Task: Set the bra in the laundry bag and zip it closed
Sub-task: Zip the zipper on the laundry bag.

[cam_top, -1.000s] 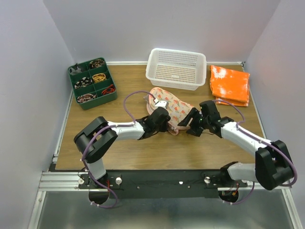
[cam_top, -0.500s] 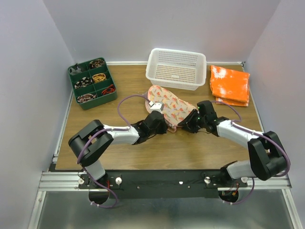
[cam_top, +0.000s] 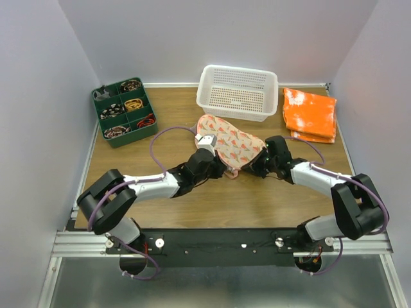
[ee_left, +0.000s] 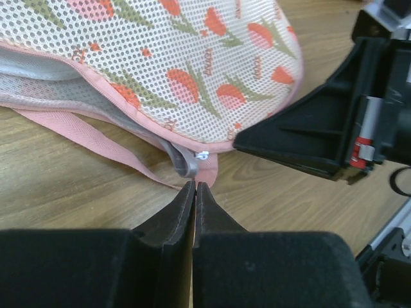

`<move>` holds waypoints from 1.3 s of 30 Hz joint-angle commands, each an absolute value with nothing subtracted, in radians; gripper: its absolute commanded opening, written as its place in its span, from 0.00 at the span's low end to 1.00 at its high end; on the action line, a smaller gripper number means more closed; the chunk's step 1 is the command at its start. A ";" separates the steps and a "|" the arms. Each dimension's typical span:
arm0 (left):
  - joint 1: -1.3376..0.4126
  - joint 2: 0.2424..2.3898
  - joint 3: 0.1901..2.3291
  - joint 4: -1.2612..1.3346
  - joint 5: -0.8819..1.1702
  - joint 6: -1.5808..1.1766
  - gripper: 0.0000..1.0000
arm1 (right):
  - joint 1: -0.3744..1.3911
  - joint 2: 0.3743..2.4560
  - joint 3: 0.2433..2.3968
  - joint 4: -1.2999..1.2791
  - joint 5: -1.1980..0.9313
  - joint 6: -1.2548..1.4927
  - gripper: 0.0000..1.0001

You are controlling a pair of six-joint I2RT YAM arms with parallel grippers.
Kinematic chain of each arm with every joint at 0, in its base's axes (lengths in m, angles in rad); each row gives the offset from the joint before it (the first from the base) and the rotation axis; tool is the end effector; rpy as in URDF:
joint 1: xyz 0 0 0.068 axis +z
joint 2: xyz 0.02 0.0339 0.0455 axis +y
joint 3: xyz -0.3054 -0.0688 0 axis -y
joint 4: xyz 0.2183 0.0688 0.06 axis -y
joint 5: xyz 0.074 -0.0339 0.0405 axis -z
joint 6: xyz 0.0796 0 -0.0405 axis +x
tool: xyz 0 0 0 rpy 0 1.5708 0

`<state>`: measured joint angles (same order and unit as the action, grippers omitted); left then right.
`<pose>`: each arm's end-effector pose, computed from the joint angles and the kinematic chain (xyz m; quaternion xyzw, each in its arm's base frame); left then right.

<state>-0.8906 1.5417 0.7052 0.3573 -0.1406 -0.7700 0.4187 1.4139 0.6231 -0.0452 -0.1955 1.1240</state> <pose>0.2210 -0.2554 0.2265 0.0150 0.8533 -0.3417 0.3937 0.2408 0.1241 0.1893 0.2879 0.8838 0.3145 0.1928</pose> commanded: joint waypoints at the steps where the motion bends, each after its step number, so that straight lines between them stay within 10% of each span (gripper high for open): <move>1: -0.913 1.457 0.669 0.353 -0.129 -0.738 0.12 | 0.417 1.387 0.632 -0.017 -0.179 1.131 0.08; 31: -0.934 1.654 0.727 0.538 -0.256 -0.782 0.02 | 0.416 1.315 0.626 -0.075 -0.212 1.114 0.06; 39: -0.934 1.649 0.709 0.534 -0.239 -0.793 0.01 | 0.417 1.338 0.617 -0.055 -0.203 1.123 0.43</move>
<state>-0.9371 1.6535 0.7105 0.5095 -0.2169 -0.7948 0.4187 1.3373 0.6250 -0.0544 -0.2035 1.1221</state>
